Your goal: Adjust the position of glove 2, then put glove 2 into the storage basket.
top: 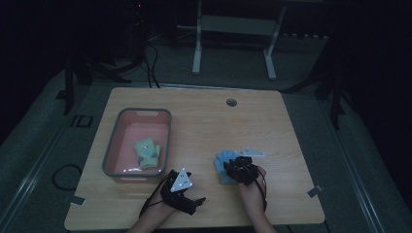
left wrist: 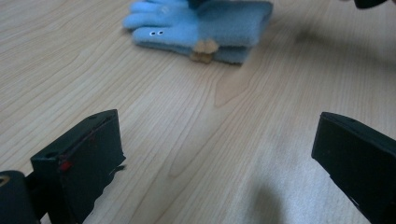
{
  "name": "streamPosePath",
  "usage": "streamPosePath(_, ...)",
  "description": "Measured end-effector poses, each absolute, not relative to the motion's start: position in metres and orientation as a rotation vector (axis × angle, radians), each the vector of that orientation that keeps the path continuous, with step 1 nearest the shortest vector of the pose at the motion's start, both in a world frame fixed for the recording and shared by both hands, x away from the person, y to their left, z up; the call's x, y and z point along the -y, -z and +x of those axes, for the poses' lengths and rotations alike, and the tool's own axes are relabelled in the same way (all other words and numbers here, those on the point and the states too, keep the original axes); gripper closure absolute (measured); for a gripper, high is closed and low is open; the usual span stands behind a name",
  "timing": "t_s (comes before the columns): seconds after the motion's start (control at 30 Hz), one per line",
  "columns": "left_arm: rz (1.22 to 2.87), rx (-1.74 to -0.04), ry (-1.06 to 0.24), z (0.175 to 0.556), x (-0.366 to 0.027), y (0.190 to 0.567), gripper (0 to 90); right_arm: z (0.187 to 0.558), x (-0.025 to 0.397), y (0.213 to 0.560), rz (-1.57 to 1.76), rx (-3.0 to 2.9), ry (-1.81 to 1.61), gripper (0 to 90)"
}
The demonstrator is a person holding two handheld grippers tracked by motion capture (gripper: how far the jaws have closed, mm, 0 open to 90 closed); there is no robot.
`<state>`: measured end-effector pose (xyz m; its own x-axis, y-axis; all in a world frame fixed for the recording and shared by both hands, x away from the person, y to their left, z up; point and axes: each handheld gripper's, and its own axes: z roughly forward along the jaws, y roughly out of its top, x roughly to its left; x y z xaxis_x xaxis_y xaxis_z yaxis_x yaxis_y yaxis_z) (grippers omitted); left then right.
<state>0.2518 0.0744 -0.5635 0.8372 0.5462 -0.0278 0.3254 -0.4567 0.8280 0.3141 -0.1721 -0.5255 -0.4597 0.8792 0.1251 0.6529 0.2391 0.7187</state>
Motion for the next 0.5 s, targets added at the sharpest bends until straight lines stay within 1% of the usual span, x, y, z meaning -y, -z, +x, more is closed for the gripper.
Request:
streamPosePath(0.03,2.076,-0.62,-0.306,0.251,-0.074,0.563,2.3,0.314,0.174,0.523,1.414,-2.215,-1.055,59.1)
streamPosePath(0.07,2.076,-0.62,-0.306,0.251,-0.074,0.563,3.3,0.314,0.174,0.523,1.414,-2.215,-1.055,59.1)
streamPosePath(0.1,2.075,-0.604,-0.317,0.25,-0.073,0.562,3.5,0.316,0.178,0.517,1.388,-2.229,-1.067,53.5)
streamPosePath(0.13,2.075,-0.604,-0.317,0.25,-0.073,0.562,4.0,0.316,0.178,0.517,1.388,-2.229,-1.067,53.5)
streamPosePath(0.17,2.072,-0.6,-0.313,0.249,-0.072,0.562,4.0,0.317,0.183,0.511,1.379,-2.231,-1.07,47.5)
streamPosePath(0.2,2.061,-0.599,-0.307,0.249,-0.072,0.561,4.0,0.317,0.183,0.511,1.379,-2.231,-1.07,47.5)
streamPosePath(0.23,2.053,-0.602,-0.297,0.249,-0.071,0.561,4.0,0.318,0.186,0.509,1.382,-2.232,-1.087,45.3)
streamPosePath(0.27,2.05,-0.607,-0.292,0.248,-0.071,0.56,4.0,0.318,0.187,0.507,1.378,-2.242,-1.104,41.2)
streamPosePath(0.3,2.052,-0.612,-0.299,0.246,-0.069,0.56,4.0,0.318,0.189,0.505,1.333,-2.275,-1.115,32.6)
streamPosePath(0.33,2.052,-0.612,-0.299,0.246,-0.069,0.56,3.9,0.318,0.189,0.505,1.333,-2.275,-1.115,32.6)
streamPosePath(0.37,2.051,-0.616,-0.289,0.246,-0.068,0.559,3.9,0.317,0.188,0.505,1.31,-2.294,-1.117,29.1)
streamPosePath(0.47,2.085,-0.648,-0.289,0.245,-0.063,0.555,3.5,0.317,0.191,0.501,1.228,-2.324,-1.175,23.4)
streamPosePath(0.5,2.081,-0.653,-0.274,0.245,-0.062,0.554,3.6,0.317,0.193,0.5,1.216,-2.331,-1.196,23.4)
